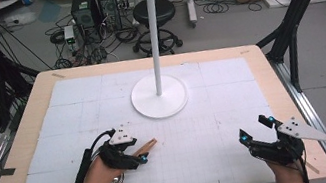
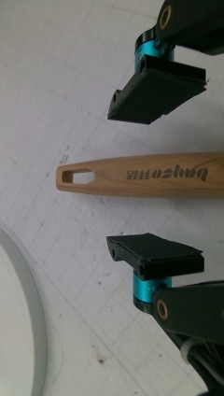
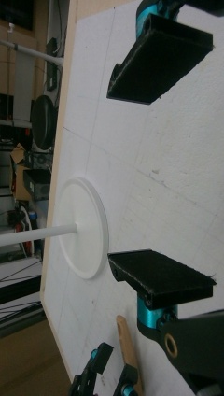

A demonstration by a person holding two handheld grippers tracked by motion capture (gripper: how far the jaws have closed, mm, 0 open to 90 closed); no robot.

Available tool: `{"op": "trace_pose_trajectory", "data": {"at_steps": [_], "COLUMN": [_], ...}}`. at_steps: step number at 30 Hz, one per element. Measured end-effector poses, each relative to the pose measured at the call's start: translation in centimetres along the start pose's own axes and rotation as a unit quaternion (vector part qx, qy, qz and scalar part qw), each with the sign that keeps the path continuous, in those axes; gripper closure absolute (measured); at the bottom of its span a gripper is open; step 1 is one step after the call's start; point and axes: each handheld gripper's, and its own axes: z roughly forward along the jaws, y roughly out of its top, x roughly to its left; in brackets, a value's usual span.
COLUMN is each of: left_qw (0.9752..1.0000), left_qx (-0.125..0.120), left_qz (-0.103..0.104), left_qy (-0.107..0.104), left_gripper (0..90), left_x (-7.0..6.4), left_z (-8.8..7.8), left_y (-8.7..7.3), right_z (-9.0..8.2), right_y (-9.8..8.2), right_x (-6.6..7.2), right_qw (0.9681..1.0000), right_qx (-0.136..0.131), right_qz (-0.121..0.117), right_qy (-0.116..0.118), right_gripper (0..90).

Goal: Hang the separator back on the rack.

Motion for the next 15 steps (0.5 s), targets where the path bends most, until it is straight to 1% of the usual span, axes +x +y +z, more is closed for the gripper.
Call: {"op": "trace_pose_trajectory", "data": {"at_steps": [2,4,6,11,15], "left_qw": [0.9999,0.9999,0.9998,0.9997,0.9996], "left_qx": [0.01,0.014,0.016,0.022,0.022], "left_qz": [0.003,0.007,0.009,0.014,0.016], "left_qy": [0.002,0.002,0.003,0.0,0.002], "left_gripper": [35.8,35.9,37.9,42.3,45.8], "left_x": [-0.11,-0.14,-0.18,-0.11,-0.11], "left_z": [0.31,0.37,0.46,0.68,0.84], "left_y": [-0.1,-0.1,-0.14,-0.21,-0.22], "right_z": [0.0,0.0,0.02,0.02,0.02], "right_y": [-0.01,-0.01,-0.06,-0.11,-0.11], "right_x": [0.02,-0.02,-0.05,-0.15,-0.15], "right_qw": [1.0,1.0,1.0,1.0,1.0], "right_qx": [0.001,0.002,0.003,0.003,0.004], "right_qz": [0.002,0.0,0.004,0.007,0.006], "right_qy": [0.0,0.0,0.0,0.0,0.0], "right_gripper": [16.5,16.5,16.5,16.5,16.5]}}
